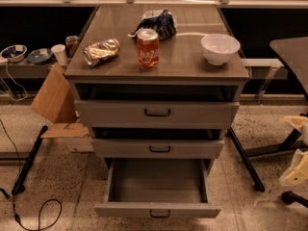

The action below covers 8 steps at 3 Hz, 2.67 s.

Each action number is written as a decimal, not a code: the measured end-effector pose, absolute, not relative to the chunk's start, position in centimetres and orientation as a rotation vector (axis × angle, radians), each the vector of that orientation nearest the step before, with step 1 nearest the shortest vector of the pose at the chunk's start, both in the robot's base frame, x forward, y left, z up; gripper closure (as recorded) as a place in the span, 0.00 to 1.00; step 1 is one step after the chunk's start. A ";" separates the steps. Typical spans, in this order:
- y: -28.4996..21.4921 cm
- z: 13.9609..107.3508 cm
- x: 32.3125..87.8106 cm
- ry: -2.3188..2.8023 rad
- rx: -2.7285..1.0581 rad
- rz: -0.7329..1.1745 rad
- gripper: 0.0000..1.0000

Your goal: Close bottom drawer

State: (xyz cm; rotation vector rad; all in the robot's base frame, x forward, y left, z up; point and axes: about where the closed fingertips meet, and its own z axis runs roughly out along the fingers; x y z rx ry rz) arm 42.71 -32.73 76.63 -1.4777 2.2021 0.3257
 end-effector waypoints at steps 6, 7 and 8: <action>-34.2 43.5 43.9 2.227 -0.806 0.778 0.00; -32.6 38.1 44.0 2.336 -0.682 0.715 0.00; -32.4 34.2 43.8 2.436 -0.546 0.638 0.00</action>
Offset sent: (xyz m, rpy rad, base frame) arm -0.0076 -0.0279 -0.0609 0.0565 0.0402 -0.0948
